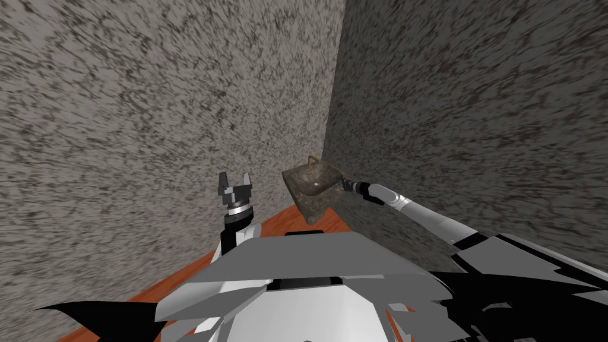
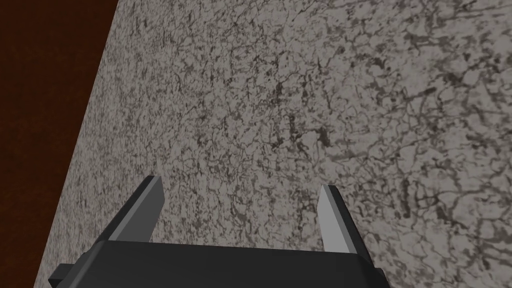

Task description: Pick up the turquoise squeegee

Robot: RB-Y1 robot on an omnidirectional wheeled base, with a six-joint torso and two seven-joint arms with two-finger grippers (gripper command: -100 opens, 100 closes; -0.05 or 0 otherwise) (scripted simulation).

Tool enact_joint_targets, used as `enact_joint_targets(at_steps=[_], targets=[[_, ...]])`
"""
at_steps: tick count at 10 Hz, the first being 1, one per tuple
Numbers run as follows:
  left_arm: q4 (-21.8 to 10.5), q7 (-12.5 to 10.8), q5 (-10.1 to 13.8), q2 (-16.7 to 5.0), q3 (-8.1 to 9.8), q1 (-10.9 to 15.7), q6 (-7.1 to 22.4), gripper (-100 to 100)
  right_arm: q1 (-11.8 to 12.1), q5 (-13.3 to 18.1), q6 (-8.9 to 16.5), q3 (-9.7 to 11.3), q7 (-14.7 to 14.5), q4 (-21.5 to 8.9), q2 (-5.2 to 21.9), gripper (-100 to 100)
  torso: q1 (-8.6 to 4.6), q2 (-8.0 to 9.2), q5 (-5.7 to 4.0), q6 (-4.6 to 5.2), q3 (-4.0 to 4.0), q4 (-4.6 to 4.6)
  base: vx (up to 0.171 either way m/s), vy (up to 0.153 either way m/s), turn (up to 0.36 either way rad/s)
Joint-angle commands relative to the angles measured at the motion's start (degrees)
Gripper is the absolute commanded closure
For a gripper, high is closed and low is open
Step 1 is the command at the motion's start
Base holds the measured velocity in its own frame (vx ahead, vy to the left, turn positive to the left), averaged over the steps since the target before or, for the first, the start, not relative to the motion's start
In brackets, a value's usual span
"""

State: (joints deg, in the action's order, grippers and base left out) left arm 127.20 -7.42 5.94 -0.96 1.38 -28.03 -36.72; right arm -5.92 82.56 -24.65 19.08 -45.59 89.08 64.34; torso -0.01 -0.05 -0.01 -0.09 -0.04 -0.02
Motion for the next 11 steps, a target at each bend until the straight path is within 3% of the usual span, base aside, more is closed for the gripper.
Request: enact_joint_targets(at_steps=[1, 2, 3, 7, 8, 9, 11], targets=[[0.0, 0.0, 0.0, 0.0, 0.0, 0.0, 0.0, 0, 0.5, -0.1, 1.3, -0.1, 0.2, -1.2, -0.1, -100, 0.0, 0.0, 0.0, 0.0, 0.0, 0.0, -0.022, -0.005, 0.255], [0.0, 0.0, 0.0, 0.0, 0.0, 0.0, 0.0, 0, 0.3, -0.3, 0.7, -0.1, -0.3, -1.0, -0.2, -100, -0.05, -0.06, -0.08, -0.07, -0.06, -0.05, -0.013, -0.005, 0.041], [0.0, 0.0, 0.0, 0.0, 0.01, 0.0, 0.0, 0, 0.3, -0.3, 0.8, -0.1, -0.3, -1.1, -0.3, 100, -0.09, -0.16, -0.09, -0.03, -0.12, -0.07, 0.0, 0.0, 0.0], [0.0, 0.0, 0.0, 0.0, 0.01, 0.0, 0.0, 0, 0.3, -0.3, 0.8, -0.1, -0.3, -1.1, -0.3, 100, -0.08, -0.25, -0.08, -0.03, -0.17, -0.1, 0.0, 0.0, 0.0], [0.0, 0.0, 0.0, 0.0, 0.01, 0.0, 0.0, 0, 0.3, -0.3, 0.8, -0.1, -0.3, -1.1, -0.3, 0, -0.08, -0.26, -0.08, -0.04, -0.18, -0.1, 0.0, 0.0, 0.0], [0.0, 0.0, 0.0, 0.0, 0.01, 0.0, 0.0, 0, 0.2, -0.1, 0.3, -0.1, 0.0, -0.1, 0.0, 100, -0.08, -0.26, -0.08, -0.04, -0.18, -0.1, 0.012, -0.001, -0.173], [0.0, 0.0, 0.0, 0.0, 0.01, 0.0, 0.0, 0, -0.2, 0.0, 0.0, 0.0, -0.1, 0.0, 0.0, 100, -0.12, -0.26, -0.08, 0.09, -0.17, -0.1, 0.018, 0.002, -0.172]])
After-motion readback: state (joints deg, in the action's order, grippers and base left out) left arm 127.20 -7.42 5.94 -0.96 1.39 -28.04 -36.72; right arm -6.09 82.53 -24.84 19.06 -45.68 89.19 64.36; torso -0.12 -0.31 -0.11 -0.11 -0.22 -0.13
